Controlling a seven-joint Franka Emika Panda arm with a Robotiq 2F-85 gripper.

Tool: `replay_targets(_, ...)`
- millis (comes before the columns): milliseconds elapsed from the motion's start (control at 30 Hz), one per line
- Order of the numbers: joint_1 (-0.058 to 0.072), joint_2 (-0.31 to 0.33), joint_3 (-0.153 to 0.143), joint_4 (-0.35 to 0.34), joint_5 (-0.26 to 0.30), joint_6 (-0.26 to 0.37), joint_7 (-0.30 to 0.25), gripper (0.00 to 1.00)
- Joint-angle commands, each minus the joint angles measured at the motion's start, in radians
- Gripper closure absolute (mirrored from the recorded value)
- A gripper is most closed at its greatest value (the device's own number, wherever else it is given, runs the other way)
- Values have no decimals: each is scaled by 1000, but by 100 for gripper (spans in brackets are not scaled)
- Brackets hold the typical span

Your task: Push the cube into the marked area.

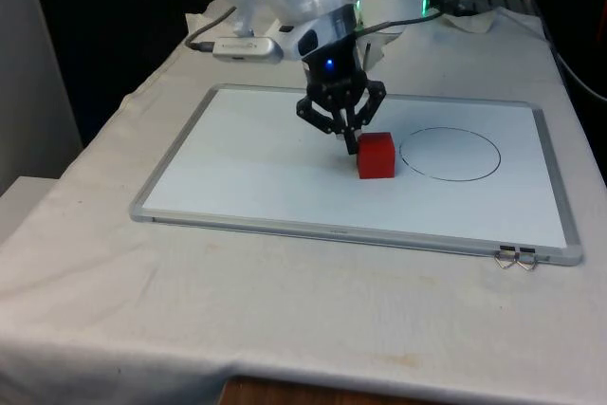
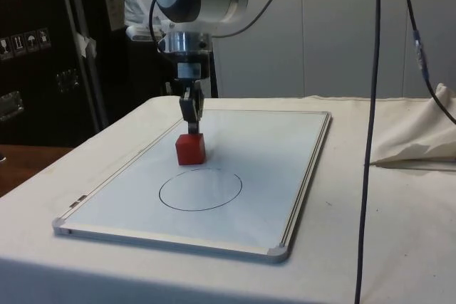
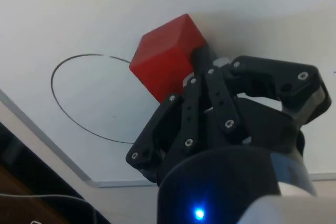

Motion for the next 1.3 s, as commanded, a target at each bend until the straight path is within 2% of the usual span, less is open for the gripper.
replay_targets(0, 6, -2, 6, -1, 0, -3, 8, 100)
replay_targets(100, 7, -7, 22, -3, 0, -8, 10, 100)
replay_targets(133, 3, -2, 20, 0, 0, -2, 4, 100)
replay_targets(267, 6, -8, 33, -2, 2, -17, 7, 100)
replay_targets(400, -1, -3, 47, 5, 9, -28, -20, 100)
replay_targets(433, 4, -5, 40, 0, 0, -20, -9, 100)
replay_targets(500, -3, -2, 49, 6, 13, -33, -36, 100)
replay_targets(700, -1, 5, 51, 13, 32, -51, -90, 100)
replay_targets(733, 4, 1, 43, 5, 23, -43, -83, 100)
replay_targets(767, -1, 6, 53, 15, 34, -53, -95, 100)
replay_targets(1033, 6, 20, 82, 41, 54, -60, -88, 100)
replay_targets(1067, 5, 17, 76, 36, 47, -57, -92, 100)
replay_targets(1133, 9, 20, 96, 42, 57, -58, -83, 100)
replay_targets(1267, 10, 18, 113, 41, 57, -56, -78, 100)
